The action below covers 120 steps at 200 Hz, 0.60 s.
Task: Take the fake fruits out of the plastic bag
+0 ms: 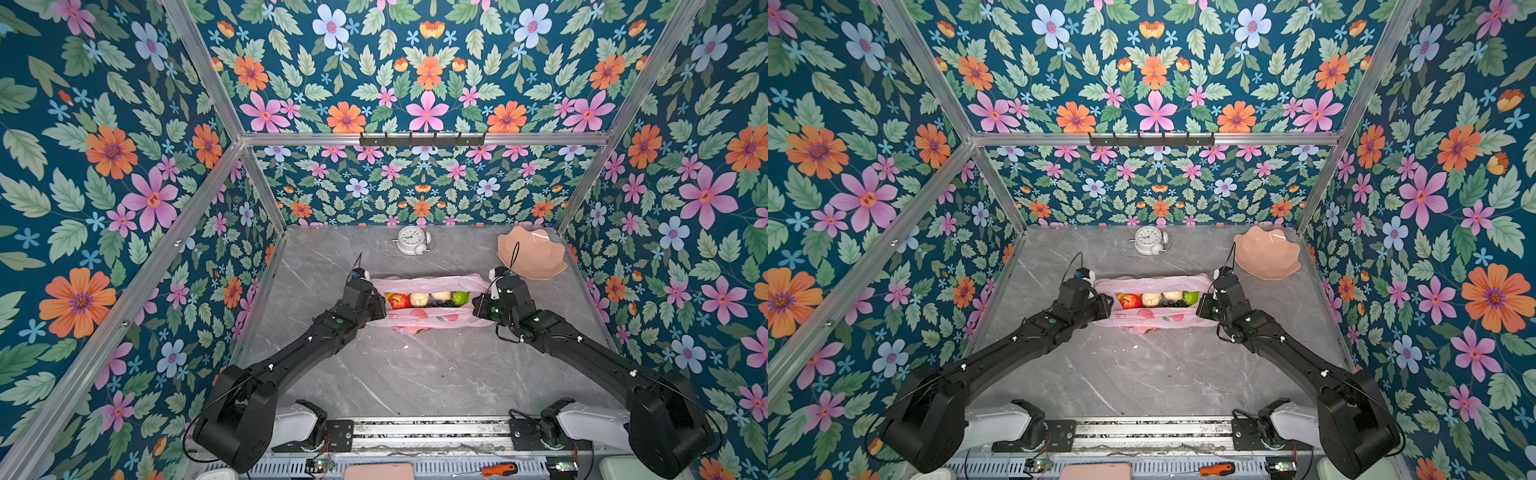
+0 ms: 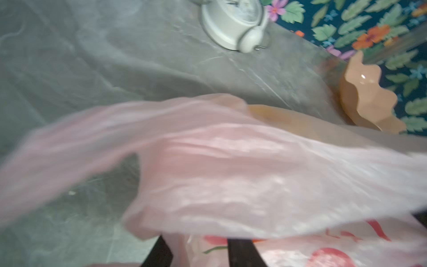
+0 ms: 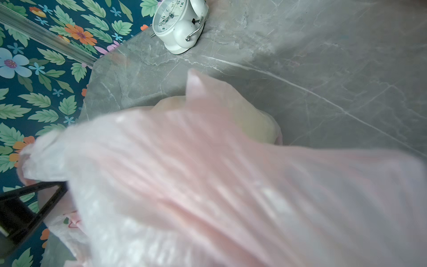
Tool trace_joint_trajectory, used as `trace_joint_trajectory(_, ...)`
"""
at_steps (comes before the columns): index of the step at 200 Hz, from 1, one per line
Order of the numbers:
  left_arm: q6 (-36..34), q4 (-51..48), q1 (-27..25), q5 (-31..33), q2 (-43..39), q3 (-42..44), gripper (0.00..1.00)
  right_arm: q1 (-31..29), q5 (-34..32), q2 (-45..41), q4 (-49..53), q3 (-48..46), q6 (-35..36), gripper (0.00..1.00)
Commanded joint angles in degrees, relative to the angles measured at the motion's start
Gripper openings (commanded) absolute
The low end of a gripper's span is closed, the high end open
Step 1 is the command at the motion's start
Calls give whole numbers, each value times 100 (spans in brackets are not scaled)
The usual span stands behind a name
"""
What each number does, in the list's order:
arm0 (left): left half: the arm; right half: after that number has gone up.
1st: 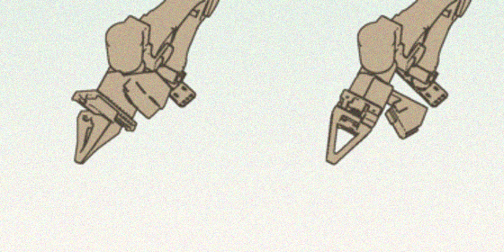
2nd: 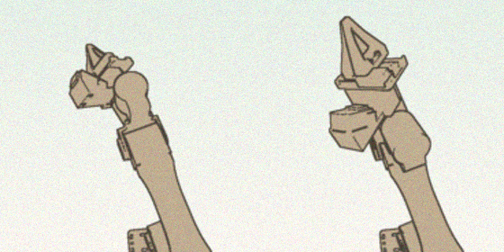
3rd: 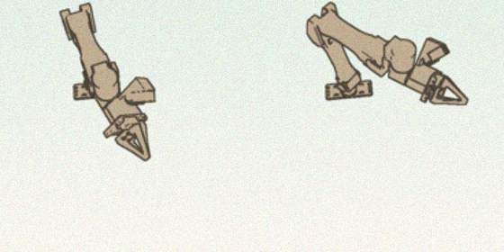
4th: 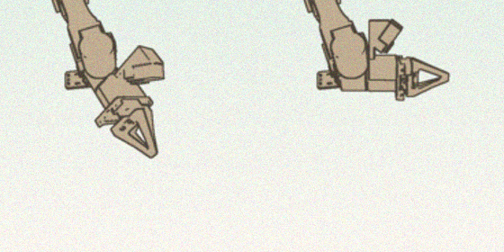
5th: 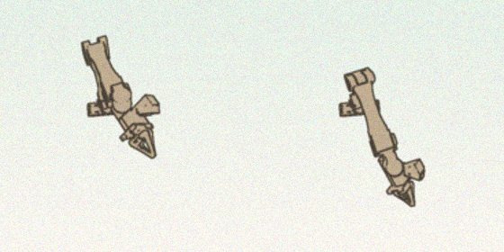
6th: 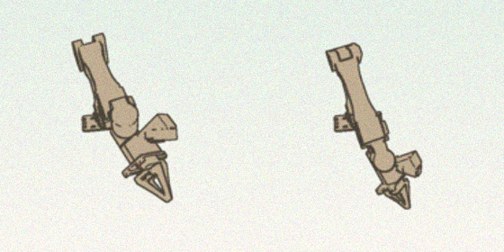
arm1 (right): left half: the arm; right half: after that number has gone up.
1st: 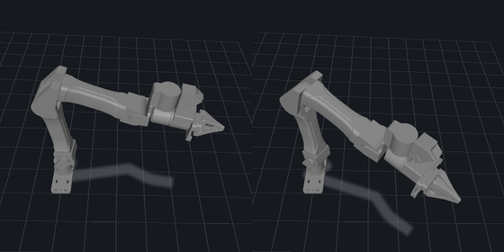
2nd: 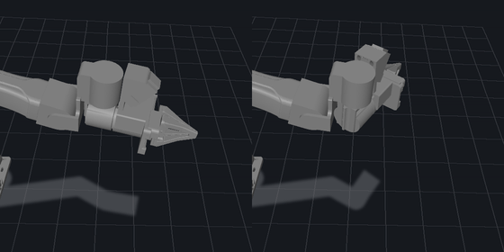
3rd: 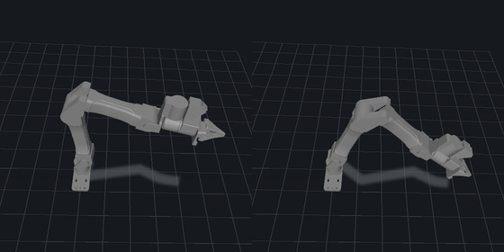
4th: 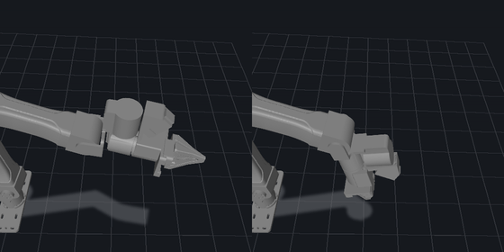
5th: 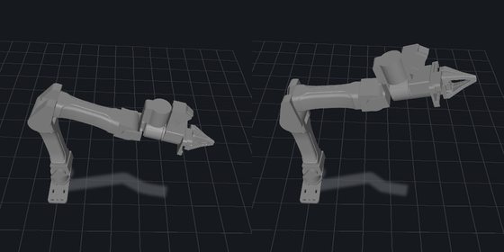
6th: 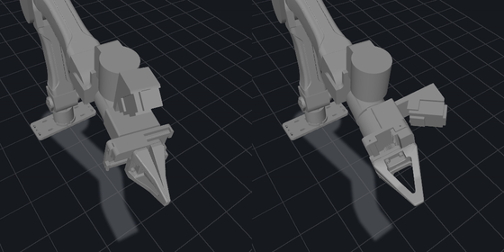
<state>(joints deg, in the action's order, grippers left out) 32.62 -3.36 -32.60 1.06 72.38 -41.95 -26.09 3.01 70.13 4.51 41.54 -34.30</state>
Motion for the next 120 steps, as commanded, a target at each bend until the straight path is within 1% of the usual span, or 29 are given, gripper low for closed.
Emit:
trace_joint_trajectory(1, -204, -1224, -335, 1368, -61, -316, 56, -37, 31, 5, 113, 119, 124, 0)
trace_joint_trajectory(18, -31, -1936, -521, 2024, 24, -609, 65, -79, -51, -20, 231, 183, 168, 0)
trace_joint_trajectory(43, 65, -2910, -897, 2907, 376, -1246, 71, -228, -161, -19, 375, 315, 291, 0)
trace_joint_trajectory(62, -114, -3536, -1203, 3519, 812, -1870, 76, -405, -296, 28, 545, 485, 452, 0)
trace_joint_trajectory(80, -524, -3611, -1420, 3940, 1242, -2248, 81, -498, -327, 63, 642, 587, 538, 0)
trace_joint_trajectory(104, -1071, -3544, -1430, 4272, 1903, -2618, 84, -504, -286, 16, 656, 599, 578, 0)
trace_joint_trajectory(120, -1361, -3300, -1418, 4576, 2263, -2785, 86, -510, -232, 6, 664, 581, 623, 0)
